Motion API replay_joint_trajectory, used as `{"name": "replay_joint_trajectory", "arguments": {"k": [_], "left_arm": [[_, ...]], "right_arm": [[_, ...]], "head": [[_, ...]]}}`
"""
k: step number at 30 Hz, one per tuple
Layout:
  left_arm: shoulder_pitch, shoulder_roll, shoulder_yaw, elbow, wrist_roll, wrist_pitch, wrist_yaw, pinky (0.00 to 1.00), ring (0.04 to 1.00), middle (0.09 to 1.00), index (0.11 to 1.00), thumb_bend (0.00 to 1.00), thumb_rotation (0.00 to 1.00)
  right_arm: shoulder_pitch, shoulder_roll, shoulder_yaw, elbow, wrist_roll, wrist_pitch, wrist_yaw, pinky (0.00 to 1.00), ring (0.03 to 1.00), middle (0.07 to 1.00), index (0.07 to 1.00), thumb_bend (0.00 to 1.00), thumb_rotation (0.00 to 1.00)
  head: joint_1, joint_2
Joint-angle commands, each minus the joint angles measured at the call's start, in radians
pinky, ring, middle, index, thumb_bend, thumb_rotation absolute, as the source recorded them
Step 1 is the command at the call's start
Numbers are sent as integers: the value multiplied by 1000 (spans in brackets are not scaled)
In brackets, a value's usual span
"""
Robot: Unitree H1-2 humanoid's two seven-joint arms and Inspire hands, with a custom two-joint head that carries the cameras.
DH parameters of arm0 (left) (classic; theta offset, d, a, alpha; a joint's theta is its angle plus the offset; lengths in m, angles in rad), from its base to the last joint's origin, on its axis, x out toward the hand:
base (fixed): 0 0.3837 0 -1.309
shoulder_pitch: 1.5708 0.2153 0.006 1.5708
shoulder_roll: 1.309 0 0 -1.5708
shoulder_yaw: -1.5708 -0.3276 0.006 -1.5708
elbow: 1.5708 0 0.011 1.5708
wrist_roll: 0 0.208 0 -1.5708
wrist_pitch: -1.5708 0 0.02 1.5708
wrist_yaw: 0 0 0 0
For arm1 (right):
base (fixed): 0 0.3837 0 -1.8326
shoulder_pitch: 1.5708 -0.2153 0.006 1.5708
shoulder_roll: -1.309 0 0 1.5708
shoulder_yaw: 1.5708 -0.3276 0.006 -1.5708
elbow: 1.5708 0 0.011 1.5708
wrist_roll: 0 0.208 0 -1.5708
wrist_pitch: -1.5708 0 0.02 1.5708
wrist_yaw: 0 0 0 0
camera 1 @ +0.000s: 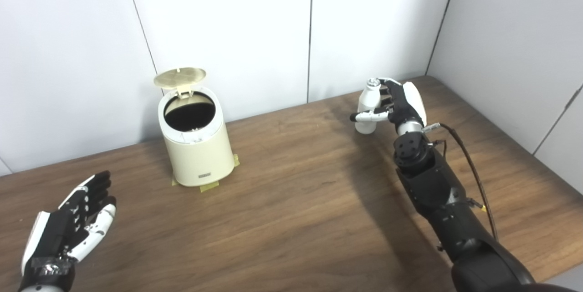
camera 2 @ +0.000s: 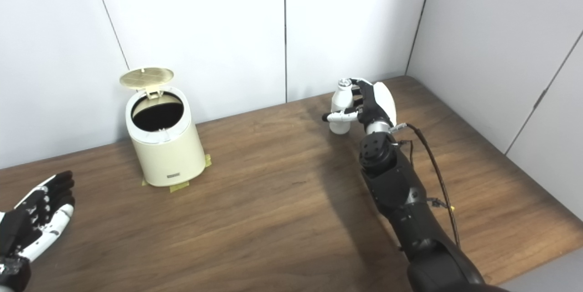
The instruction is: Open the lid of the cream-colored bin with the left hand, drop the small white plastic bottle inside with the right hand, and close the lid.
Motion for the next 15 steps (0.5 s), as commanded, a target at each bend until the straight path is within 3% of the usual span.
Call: {"name": "replay_joint_trajectory", "arguments": {"k": [1, 4, 11, 15], "left_arm": [[-25, 5, 6, -35, 3, -3, 3, 956, 905, 885, 903, 164, 340], [-23, 5, 7, -36, -3, -3, 2, 980, 912, 886, 906, 158, 362], [-18, 8, 3, -36, -19, -2, 5, 927, 901, 887, 912, 140, 335], [-19, 10, 1, -36, -13, -2, 6, 957, 908, 888, 909, 145, 351]], "right_arm": [[-40, -10, -20, 10, -3, -68, -55, 501, 532, 473, 558, 547, 0], [-45, -3, -30, 39, -10, -107, -103, 415, 434, 486, 508, 523, 0], [-41, 3, -24, 48, -26, -134, -165, 398, 426, 485, 489, 521, 0], [-32, 3, -21, 39, -24, -145, -167, 413, 435, 499, 479, 521, 0]], "head": [[-1, 1], [-1, 2], [3, 5], [5, 6]]}}
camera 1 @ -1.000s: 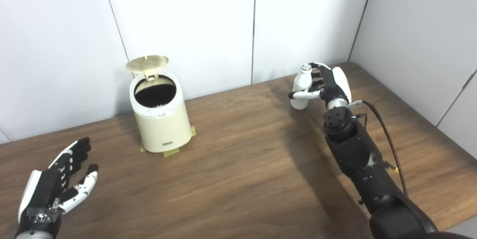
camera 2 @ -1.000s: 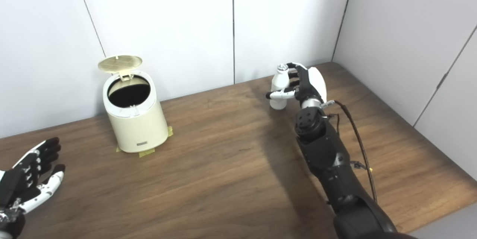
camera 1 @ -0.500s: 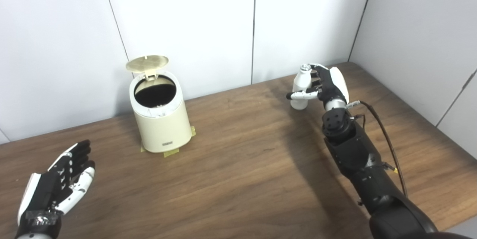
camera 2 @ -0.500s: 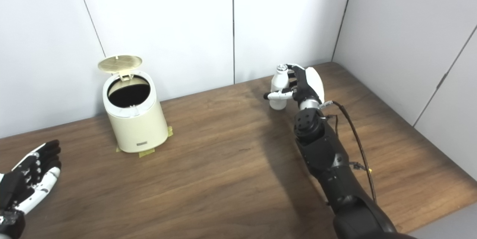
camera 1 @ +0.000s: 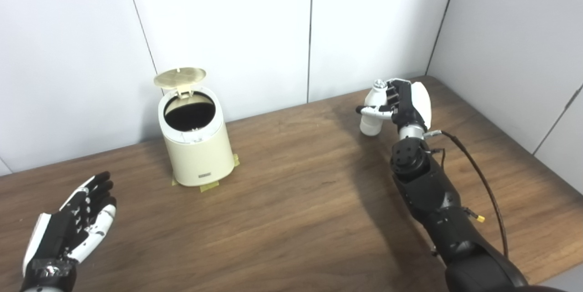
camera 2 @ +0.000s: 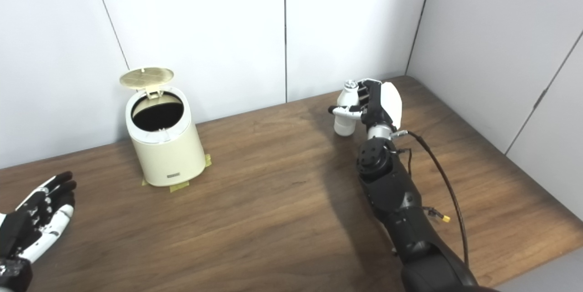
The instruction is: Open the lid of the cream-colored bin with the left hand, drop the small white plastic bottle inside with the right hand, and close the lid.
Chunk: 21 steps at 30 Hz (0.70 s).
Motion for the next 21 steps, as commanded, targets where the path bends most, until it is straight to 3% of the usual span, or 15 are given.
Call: {"name": "replay_joint_trajectory", "arguments": {"k": [1, 6, 14, 21], "left_arm": [[-25, 11, 2, -36, 0, -2, 5, 961, 909, 887, 909, 146, 365], [-24, 13, -4, -42, -2, -4, 3, 927, 903, 888, 904, 144, 407], [-13, 11, -13, -30, -12, -36, 7, 941, 908, 895, 911, 141, 343], [8, 3, -21, -10, -27, -73, 11, 881, 901, 904, 914, 164, 281]], "right_arm": [[-31, -21, -4, -24, -13, -45, -23, 414, 435, 503, 477, 521, 0], [-19, -13, -3, -73, -13, -32, -15, 389, 421, 497, 486, 521, 0], [3, 4, 27, -249, -39, -10, 22, 374, 414, 490, 492, 521, 0], [3, 20, 84, -416, -83, 16, 96, 374, 411, 484, 512, 519, 0]], "head": [[1, 1], [19, 3], [71, 5], [149, 2]]}}
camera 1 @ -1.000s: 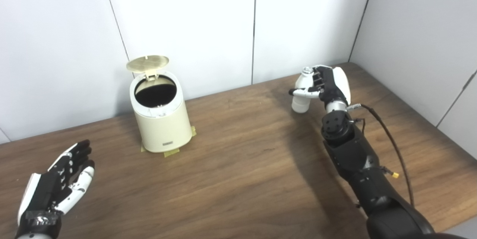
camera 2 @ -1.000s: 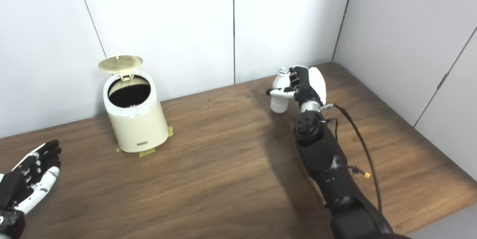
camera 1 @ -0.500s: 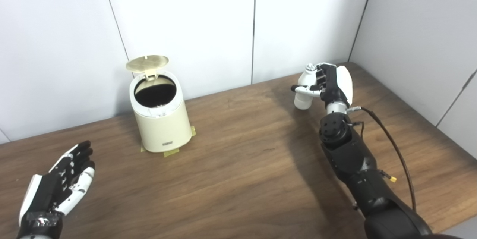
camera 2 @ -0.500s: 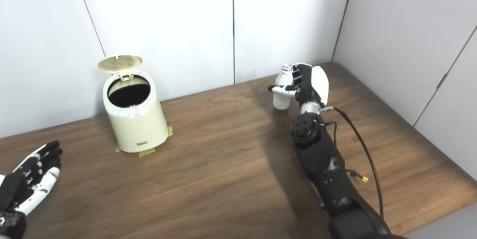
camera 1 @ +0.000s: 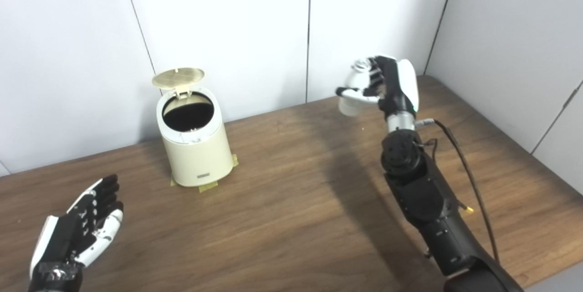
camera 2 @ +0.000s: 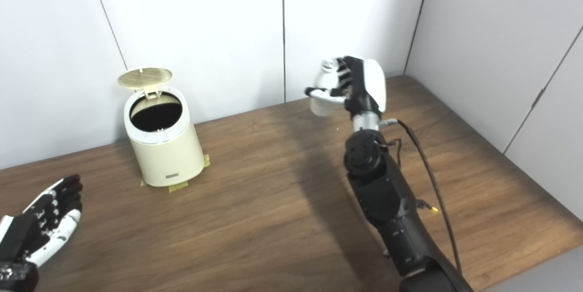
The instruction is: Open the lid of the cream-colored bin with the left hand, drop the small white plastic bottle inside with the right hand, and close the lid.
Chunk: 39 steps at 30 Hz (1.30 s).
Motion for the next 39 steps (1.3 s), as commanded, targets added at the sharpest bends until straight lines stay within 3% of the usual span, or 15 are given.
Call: {"name": "replay_joint_trajectory", "arguments": {"k": [1, 2, 8, 13, 24, 33, 39], "left_arm": [[-16, 5, -2, -6, -6, -58, 10, 878, 899, 903, 915, 169, 290], [-12, 6, -6, 0, 1, -66, 14, 875, 893, 895, 910, 192, 374], [6, -8, -20, 34, 14, -101, 32, 820, 863, 879, 903, 255, 529], [19, -20, -34, 68, 25, -156, 43, 803, 855, 877, 894, 306, 601], [40, -67, -69, 97, 67, -178, 89, 811, 862, 871, 901, 408, 660], [55, -97, -92, 105, 93, -195, 114, 847, 863, 863, 895, 408, 675], [56, -112, -92, 110, 97, -202, 122, 853, 873, 872, 900, 392, 674]], "right_arm": [[-41, -8, 6, -58, -26, -25, 12, 375, 411, 483, 513, 519, 0], [-44, 0, 10, -75, -22, -32, 20, 385, 415, 484, 502, 520, 0], [-72, 34, 41, -126, -33, -42, 55, 393, 416, 491, 500, 520, 0], [-107, 79, 68, -158, -50, -24, 87, 403, 428, 489, 498, 521, 0], [-180, 160, 143, -113, -73, -70, 136, 372, 424, 497, 486, 521, 0], [-246, 204, 188, -9, -72, -183, 129, 389, 420, 507, 486, 520, 0], [-299, 252, 191, 52, -82, -177, 122, 367, 419, 508, 485, 520, 0]], "head": [[9, 0], [20, 1], [100, -3], [177, -11], [306, -27], [344, -34], [362, -36]]}}
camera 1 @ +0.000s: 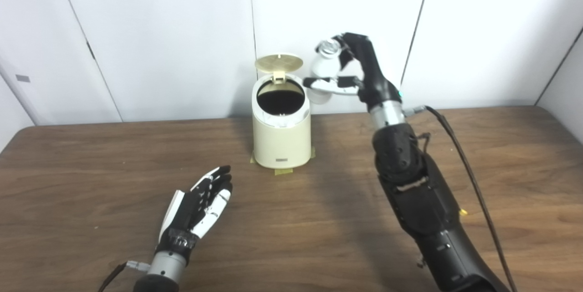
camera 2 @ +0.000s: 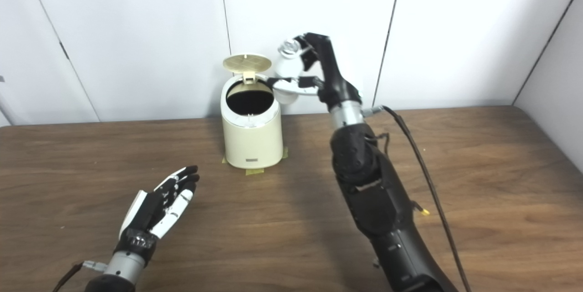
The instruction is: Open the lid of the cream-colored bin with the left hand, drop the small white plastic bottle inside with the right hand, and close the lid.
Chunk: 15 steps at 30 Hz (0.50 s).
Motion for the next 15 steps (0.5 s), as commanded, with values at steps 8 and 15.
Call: {"name": "replay_joint_trajectory", "arguments": {"k": [8, 15], "left_arm": [[-18, -23, -1, -5, -1, -33, 29, 844, 882, 883, 888, 419, 653], [-13, -31, -2, -7, 0, -39, 34, 854, 879, 877, 887, 412, 661]], "right_arm": [[-117, 49, -16, 53, 23, -59, -23, 383, 436, 514, 465, 520, 0], [-120, 60, -10, 43, 25, -49, -12, 378, 429, 514, 472, 520, 0]], "head": [[13, -2], [11, 0]]}}
